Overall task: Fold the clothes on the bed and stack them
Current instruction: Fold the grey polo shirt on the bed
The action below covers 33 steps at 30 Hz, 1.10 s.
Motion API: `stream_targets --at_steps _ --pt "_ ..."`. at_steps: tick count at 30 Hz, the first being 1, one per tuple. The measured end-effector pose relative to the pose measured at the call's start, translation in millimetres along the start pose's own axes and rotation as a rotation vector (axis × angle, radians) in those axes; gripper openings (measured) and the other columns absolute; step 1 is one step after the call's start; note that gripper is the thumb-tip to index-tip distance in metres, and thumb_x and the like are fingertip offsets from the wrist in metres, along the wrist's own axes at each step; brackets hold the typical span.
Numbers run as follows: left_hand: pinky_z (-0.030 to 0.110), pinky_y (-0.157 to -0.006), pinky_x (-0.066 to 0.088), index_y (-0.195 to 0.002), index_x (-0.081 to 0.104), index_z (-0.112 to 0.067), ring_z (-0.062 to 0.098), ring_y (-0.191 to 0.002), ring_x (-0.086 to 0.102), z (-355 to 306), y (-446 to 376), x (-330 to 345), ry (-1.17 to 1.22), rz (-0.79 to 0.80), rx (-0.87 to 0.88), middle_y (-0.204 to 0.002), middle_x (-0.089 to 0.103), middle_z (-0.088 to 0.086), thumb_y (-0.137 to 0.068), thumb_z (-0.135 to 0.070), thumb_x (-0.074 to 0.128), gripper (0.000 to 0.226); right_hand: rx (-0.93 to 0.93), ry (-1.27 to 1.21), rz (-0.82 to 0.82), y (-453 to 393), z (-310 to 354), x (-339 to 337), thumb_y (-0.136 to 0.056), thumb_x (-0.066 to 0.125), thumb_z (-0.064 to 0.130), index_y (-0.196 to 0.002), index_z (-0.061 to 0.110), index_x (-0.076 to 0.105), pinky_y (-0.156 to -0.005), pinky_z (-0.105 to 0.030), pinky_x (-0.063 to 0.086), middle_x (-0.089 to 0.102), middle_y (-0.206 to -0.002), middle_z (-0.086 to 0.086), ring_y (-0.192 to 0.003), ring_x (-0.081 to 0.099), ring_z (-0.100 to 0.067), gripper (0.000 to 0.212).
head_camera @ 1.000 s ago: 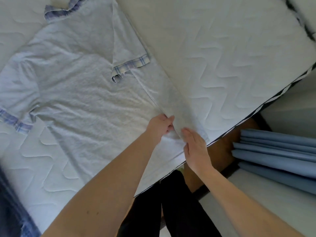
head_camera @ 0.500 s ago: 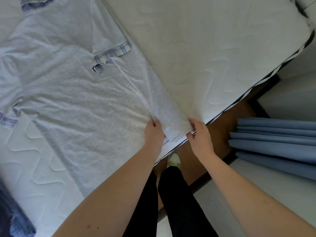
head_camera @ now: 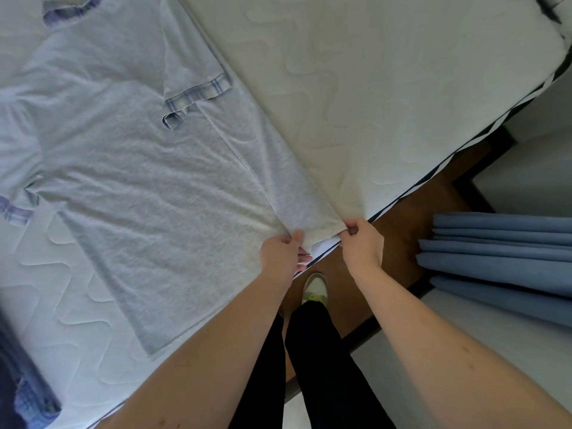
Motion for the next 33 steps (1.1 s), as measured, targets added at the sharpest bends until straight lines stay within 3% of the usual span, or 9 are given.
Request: stream_targets --at_steps 8,12,14,18,24,27,30,33 --pt "0.021 -0.043 0.048 -0.088 0.062 -0.012 0.011 -0.053 0.068 1 10 -1 -0.254 0.055 0.063 -0.077 0.073 0.004 -0.085 -0.03 0.073 0.021 -0.033 0.112 0.006 6 -3 -5 -0.095 0.059 0.022 -0.097 0.026 0.063 -0.052 -0.019 0.036 0.06 -0.081 0.014 -0.069 0.055 -0.002 0.006" --pt "0.022 -0.048 0.048 -0.071 0.061 -0.015 0.011 -0.053 0.068 9 14 -7 -0.439 0.102 0.094 -0.061 0.071 0.0 -0.092 -0.043 0.061 0.036 0.011 0.078 -0.025 11 -9 -15 -0.095 0.058 0.022 -0.102 0.021 0.062 -0.062 -0.024 0.043 0.063 -0.091 0.008 -0.08 0.06 -0.012 0.008" --pt "0.024 -0.055 0.048 -0.064 0.062 -0.015 0.012 -0.055 0.069 12 15 -10 -0.513 0.093 0.121 -0.058 0.071 -0.002 -0.093 -0.049 0.057 0.045 -0.039 0.066 -0.044 16 -10 -19 -0.095 0.057 0.023 -0.106 0.022 0.06 -0.062 -0.019 0.042 0.062 -0.095 0.007 -0.08 0.058 -0.007 0.011" --pt "0.024 -0.055 0.047 -0.073 0.062 -0.014 0.011 -0.052 0.067 13 19 -15 -0.49 0.066 0.144 -0.059 0.07 -0.003 -0.095 -0.046 0.055 0.039 -0.191 0.073 -0.007 28 8 -12 -0.096 0.054 0.023 -0.109 0.026 0.057 -0.064 -0.014 0.041 0.059 -0.099 0.009 -0.081 0.056 -0.002 0.013" --pt "0.022 -0.053 0.046 -0.082 0.061 -0.015 0.009 -0.047 0.063 -1 16 -59 -0.384 -0.022 0.261 -0.063 0.069 -0.004 -0.095 -0.033 0.054 0.024 -0.432 0.094 0.116 40 69 27 -0.097 0.049 0.019 -0.112 0.019 0.06 -0.077 -0.023 0.047 0.06 -0.104 0.006 -0.089 0.058 -0.007 0.018" --pt "0.012 -0.048 0.041 -0.085 0.06 -0.024 0.006 -0.052 0.063 -14 8 -97 -0.318 -0.075 0.352 -0.07 0.069 -0.005 -0.095 -0.028 0.055 0.012 -0.502 0.136 0.16 43 102 51 -0.098 0.048 0.018 -0.119 0.016 0.06 -0.079 -0.022 0.044 0.062 -0.11 0.001 -0.096 0.059 -0.012 0.024" --pt "0.015 -0.055 0.044 -0.094 0.06 -0.028 0.008 -0.066 0.064 -24 -7 -140 -0.337 -0.169 0.413 -0.079 0.067 -0.007 -0.096 -0.028 0.053 0.007 -0.564 0.156 0.222 49 131 74 -0.099 0.047 0.016 -0.127 0.015 0.057 -0.087 -0.022 0.044 0.062 -0.119 -0.001 -0.109 0.058 -0.015 0.03" --pt "0.009 -0.057 0.037 -0.101 0.06 -0.028 0.0 -0.071 0.058 -34 -23 -184 -0.396 -0.266 0.471 -0.08 0.061 -0.014 -0.095 -0.026 0.054 0.009 -0.64 0.226 0.272 54 162 99 -0.099 0.047 0.014 -0.135 0.012 0.052 -0.102 -0.033 0.042 0.058 -0.132 -0.004 -0.123 0.052 -0.02 0.037"
Point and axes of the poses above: each hand's wrist, its own y-axis away from the middle knuckle, its own x-axis out of the palm, z = x × y, the point moved 2 cm from there along -y, towards the middle knuckle
